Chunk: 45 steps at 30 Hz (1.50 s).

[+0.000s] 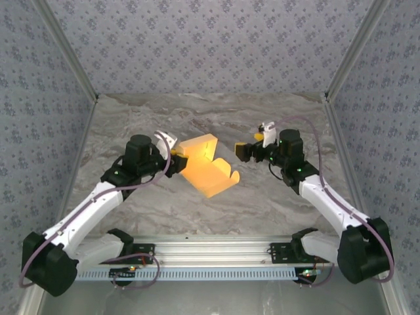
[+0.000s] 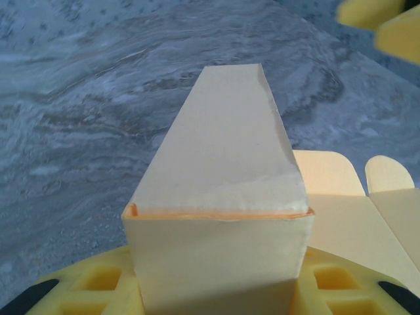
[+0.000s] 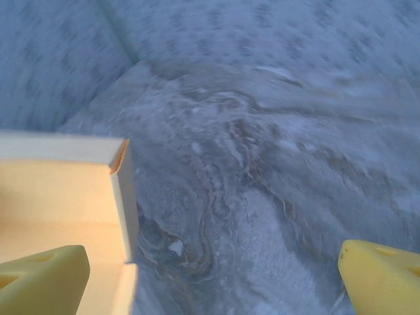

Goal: Fold the paper box

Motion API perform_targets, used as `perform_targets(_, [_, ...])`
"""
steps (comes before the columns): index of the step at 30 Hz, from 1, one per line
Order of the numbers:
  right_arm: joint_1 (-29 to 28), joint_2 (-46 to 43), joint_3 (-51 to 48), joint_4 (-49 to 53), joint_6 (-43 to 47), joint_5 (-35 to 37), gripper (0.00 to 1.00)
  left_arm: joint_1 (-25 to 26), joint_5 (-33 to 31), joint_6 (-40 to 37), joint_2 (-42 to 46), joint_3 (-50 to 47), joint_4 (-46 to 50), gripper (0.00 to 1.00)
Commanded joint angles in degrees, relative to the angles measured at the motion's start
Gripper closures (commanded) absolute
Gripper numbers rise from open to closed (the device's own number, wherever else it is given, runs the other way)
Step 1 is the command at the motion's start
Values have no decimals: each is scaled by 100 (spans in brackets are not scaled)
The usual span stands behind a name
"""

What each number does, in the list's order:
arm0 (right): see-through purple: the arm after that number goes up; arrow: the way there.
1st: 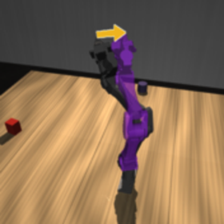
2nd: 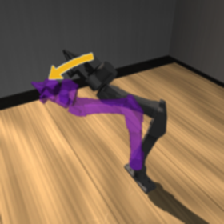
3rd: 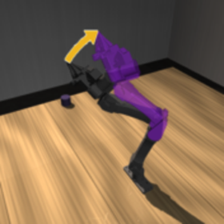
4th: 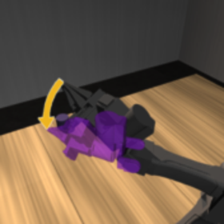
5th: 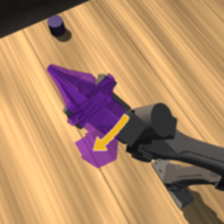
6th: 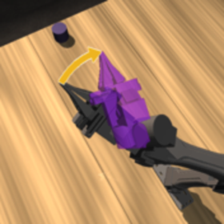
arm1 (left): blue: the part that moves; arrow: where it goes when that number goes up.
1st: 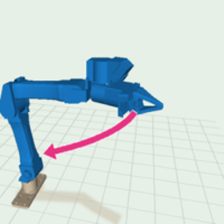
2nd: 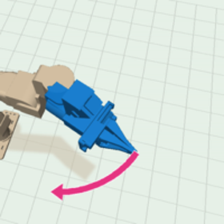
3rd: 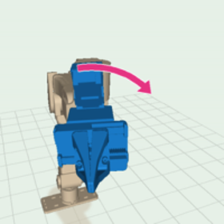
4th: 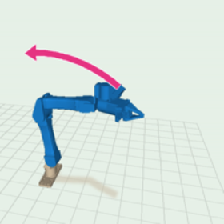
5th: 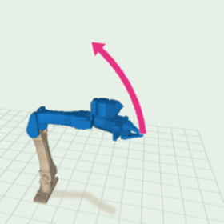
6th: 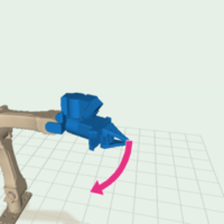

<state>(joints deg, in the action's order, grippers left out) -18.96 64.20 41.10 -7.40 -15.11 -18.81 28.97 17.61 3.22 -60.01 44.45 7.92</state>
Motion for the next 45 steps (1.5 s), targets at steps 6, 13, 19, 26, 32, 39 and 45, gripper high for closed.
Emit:
perform_targets(6, [278,-343,-104,1508,-6048,-97,0,167,-1095,1948,-368,-437,-1696,67])
perform_targets(13, [-799,113,341,1779,-7144,33,7,257,-1395,2067,-524,-560,-1996,67])
perform_targets(19, [-1484,535,556,1341,-7551,496,35,283,-1428,2064,-536,-550,-2013,67])
perform_targets(26, [-1512,987,844,1363,-7433,460,83,306,-1217,2230,-590,-647,-2170,62])
perform_targets(32, [-1088,1325,1785,3166,-5512,894,100,306,-1176,2437,-302,-657,-1620,1])
perform_targets(39, [-1248,1846,3352,4454,-1275,1852,100,289,-1306,2438,803,-594,-340,1])
perform_targets(45, [-1707,2892,4796,6434,1117,2674,99,234,-1479,1946,1197,-201,824,1])
